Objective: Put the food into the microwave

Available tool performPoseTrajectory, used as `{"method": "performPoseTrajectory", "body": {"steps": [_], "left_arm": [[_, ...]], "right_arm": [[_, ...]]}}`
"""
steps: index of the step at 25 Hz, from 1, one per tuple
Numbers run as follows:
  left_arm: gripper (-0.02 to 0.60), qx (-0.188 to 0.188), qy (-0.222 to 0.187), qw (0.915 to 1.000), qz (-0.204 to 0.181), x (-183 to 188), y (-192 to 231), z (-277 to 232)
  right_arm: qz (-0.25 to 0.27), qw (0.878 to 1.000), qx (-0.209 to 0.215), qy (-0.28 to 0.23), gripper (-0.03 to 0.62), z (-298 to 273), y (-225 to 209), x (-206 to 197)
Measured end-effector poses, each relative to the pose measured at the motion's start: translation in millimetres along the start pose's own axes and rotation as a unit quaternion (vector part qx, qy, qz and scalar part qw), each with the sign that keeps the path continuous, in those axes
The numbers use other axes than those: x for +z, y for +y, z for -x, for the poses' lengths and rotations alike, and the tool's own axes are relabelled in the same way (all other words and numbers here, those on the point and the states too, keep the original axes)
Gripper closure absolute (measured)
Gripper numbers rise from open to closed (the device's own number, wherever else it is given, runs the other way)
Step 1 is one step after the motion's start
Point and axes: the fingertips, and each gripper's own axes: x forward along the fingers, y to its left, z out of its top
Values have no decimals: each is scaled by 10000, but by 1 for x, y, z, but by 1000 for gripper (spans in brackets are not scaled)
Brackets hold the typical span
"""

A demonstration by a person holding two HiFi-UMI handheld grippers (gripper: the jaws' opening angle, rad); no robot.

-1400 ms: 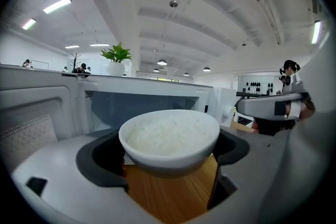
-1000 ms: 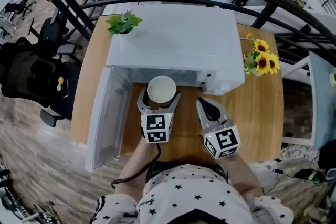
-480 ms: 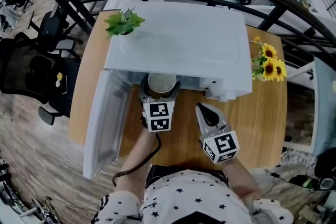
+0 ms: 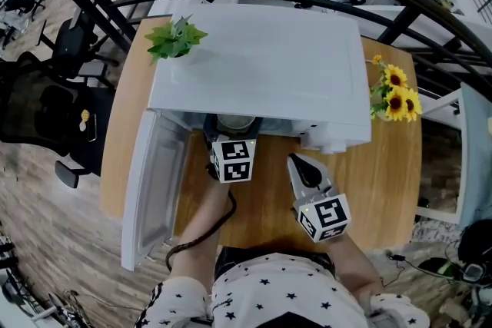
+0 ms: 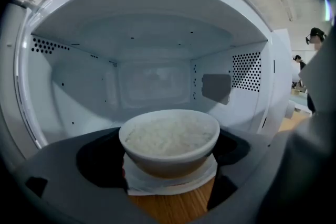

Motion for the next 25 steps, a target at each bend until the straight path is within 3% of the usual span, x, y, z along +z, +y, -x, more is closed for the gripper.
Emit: {"method": "performPoseTrajectory", "body": {"steps": [15, 25], "left_arm": [[101, 90, 265, 9995, -171, -8, 4, -24], [101, 174, 304, 9994, -35, -10, 6, -19]], "right_arm": [[-83, 9999, -48, -82, 588, -3, -6, 7], [-83, 9997, -167, -163, 588, 14, -1, 9]]}}
